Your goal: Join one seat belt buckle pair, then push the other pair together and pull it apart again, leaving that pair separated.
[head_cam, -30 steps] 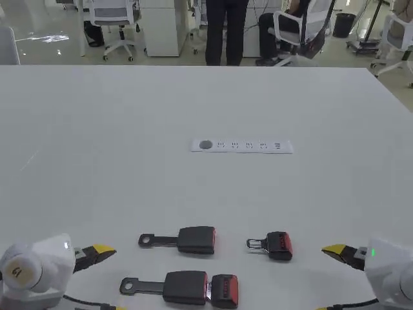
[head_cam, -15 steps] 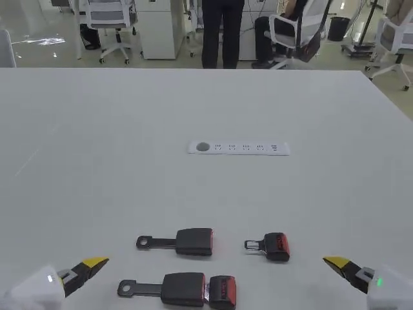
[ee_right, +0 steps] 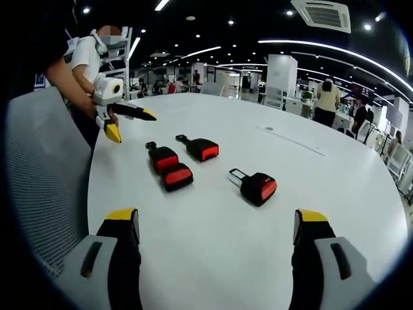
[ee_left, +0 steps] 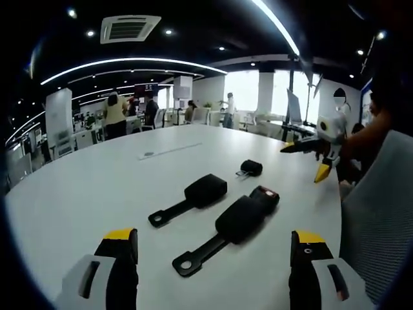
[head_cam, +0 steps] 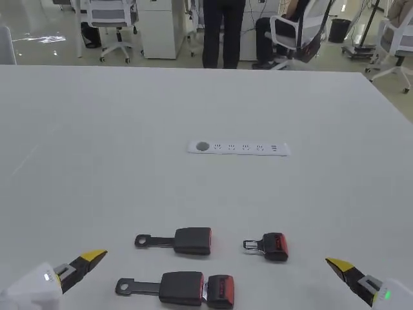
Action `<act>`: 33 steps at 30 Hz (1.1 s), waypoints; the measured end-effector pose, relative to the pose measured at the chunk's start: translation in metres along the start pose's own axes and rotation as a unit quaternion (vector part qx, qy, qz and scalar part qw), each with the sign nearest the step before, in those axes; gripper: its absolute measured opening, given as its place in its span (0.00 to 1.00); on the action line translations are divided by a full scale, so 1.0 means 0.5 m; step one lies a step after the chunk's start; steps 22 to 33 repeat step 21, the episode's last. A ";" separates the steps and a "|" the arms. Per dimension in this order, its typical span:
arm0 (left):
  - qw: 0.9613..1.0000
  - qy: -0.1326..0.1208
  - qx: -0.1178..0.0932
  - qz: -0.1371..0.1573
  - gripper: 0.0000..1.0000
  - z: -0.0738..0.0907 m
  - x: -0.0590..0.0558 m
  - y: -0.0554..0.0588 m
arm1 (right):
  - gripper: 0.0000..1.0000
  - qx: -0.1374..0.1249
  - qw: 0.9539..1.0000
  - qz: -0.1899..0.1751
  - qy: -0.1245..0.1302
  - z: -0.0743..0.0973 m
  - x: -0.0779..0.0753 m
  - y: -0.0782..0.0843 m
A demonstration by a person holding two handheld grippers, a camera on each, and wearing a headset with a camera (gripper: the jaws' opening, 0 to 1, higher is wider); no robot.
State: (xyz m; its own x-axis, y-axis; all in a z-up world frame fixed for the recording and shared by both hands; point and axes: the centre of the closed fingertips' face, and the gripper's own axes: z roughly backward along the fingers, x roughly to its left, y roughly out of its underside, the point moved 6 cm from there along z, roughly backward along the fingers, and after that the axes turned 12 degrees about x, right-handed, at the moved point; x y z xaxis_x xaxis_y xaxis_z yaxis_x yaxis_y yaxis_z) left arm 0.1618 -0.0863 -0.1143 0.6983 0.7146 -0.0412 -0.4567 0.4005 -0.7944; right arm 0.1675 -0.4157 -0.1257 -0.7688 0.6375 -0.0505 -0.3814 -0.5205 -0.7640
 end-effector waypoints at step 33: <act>1.000 -0.006 0.004 -0.009 1.00 0.004 0.007 0.006 | 1.00 -0.008 1.000 0.003 -0.001 0.001 0.000 0.001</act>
